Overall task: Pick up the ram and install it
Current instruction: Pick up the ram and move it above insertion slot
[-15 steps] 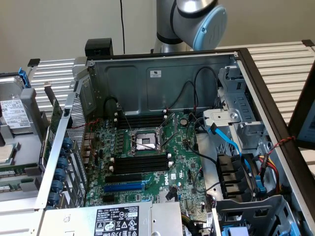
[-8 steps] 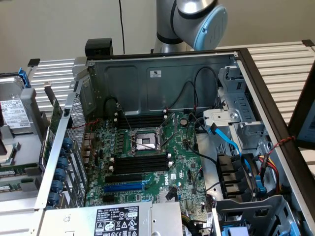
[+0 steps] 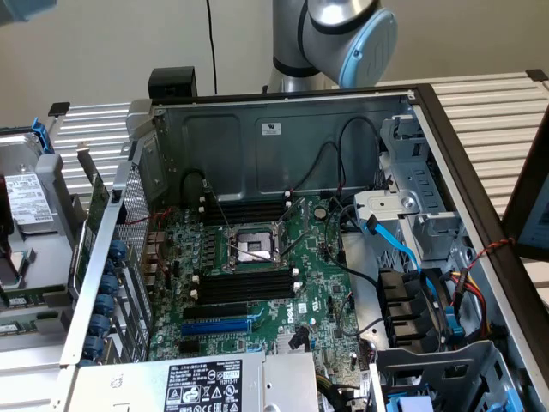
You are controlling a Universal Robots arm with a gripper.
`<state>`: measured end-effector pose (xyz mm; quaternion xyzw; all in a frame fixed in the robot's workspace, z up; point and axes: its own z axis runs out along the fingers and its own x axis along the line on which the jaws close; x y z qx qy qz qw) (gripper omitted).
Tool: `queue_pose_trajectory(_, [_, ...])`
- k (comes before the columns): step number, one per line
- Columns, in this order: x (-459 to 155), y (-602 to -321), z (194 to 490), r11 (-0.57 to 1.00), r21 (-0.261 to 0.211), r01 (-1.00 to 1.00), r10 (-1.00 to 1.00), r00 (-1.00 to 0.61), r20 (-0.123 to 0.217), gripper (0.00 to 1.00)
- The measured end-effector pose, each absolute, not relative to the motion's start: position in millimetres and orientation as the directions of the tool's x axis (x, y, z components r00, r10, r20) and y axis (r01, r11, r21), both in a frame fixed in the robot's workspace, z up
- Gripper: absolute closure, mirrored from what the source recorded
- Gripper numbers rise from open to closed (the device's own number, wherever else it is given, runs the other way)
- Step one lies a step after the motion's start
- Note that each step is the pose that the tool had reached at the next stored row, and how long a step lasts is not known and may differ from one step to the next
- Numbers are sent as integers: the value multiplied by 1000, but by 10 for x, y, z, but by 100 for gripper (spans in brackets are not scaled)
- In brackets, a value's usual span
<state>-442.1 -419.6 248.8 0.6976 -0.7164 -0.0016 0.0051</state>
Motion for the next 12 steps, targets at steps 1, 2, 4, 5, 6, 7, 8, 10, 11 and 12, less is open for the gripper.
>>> queue_pose_trajectory(1, [-4397,-4196,2469,26,9,-1000,-1000,-26,5,61])
queue_pose_trajectory(2, [-4392,-4196,2449,26,9,-1000,-1000,-26,5,61])
queue_pose_trajectory(4, [-4392,-4195,2415,22,9,-1000,-1000,-22,5,61])
queue_pose_trajectory(5, [-4392,-4195,2397,17,10,-1000,-1000,-17,5,61])
queue_pose_trajectory(6, [-4394,-4195,2379,11,9,-1000,-1000,-11,5,61])
queue_pose_trajectory(7, [-4397,-4195,2361,3,9,-1000,-1000,-3,4,61])
queue_pose_trajectory(8, [-4402,-4195,2343,-8,10,-1000,-1000,8,3,61])
queue_pose_trajectory(10, [-4410,-4195,2308,-26,9,-1000,-1000,26,2,61])
queue_pose_trajectory(11, [-4415,-4195,2290,-28,9,-1000,-1000,28,1,61])
queue_pose_trajectory(12, [-4416,-4195,2272,-28,9,-1000,-1000,28,1,61])
